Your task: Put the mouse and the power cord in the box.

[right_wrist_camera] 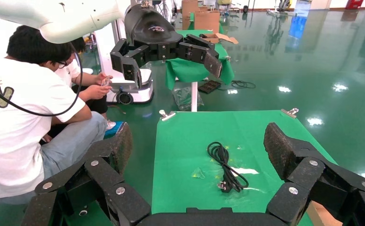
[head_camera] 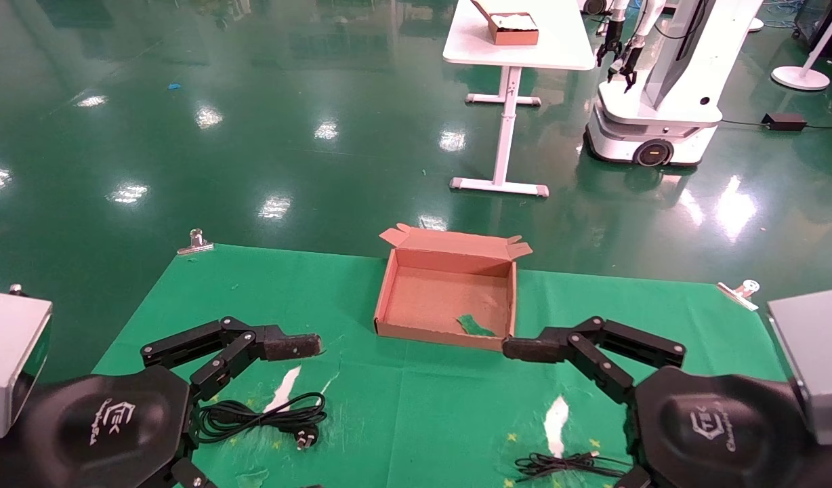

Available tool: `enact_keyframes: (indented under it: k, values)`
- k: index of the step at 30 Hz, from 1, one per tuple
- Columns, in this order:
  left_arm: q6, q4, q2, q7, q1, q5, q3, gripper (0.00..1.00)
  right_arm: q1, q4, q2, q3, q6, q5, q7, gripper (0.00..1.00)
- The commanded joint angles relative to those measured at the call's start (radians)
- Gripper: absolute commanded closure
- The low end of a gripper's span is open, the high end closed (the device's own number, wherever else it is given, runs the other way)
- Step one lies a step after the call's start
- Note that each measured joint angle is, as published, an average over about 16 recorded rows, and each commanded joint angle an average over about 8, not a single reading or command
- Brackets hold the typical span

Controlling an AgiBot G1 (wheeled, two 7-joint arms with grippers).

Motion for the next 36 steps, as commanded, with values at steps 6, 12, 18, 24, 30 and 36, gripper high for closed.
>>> enact_keyframes:
  k: [6, 12, 18, 24, 30, 36]
  values:
    - [0.0, 0.0, 0.0, 0.0, 0.0, 0.0, 0.0, 0.0, 0.0, 0.0, 0.0, 0.0, 0.0, 0.0, 0.0, 0.0]
    - [0.0, 0.0, 0.0, 0.0, 0.0, 0.0, 0.0, 0.0, 0.0, 0.0, 0.0, 0.0, 0.0, 0.0, 0.0, 0.0]
    - [0.0, 0.0, 0.0, 0.0, 0.0, 0.0, 0.0, 0.0, 0.0, 0.0, 0.0, 0.0, 0.0, 0.0, 0.0, 0.0]
    - [0.0, 0.0, 0.0, 0.0, 0.0, 0.0, 0.0, 0.0, 0.0, 0.0, 0.0, 0.0, 0.0, 0.0, 0.0, 0.0]
    - [0.0, 0.0, 0.0, 0.0, 0.0, 0.0, 0.0, 0.0, 0.0, 0.0, 0.0, 0.0, 0.0, 0.0, 0.0, 0.0]
    - [0.0, 0.0, 0.0, 0.0, 0.0, 0.0, 0.0, 0.0, 0.0, 0.0, 0.0, 0.0, 0.0, 0.0, 0.0, 0.0]
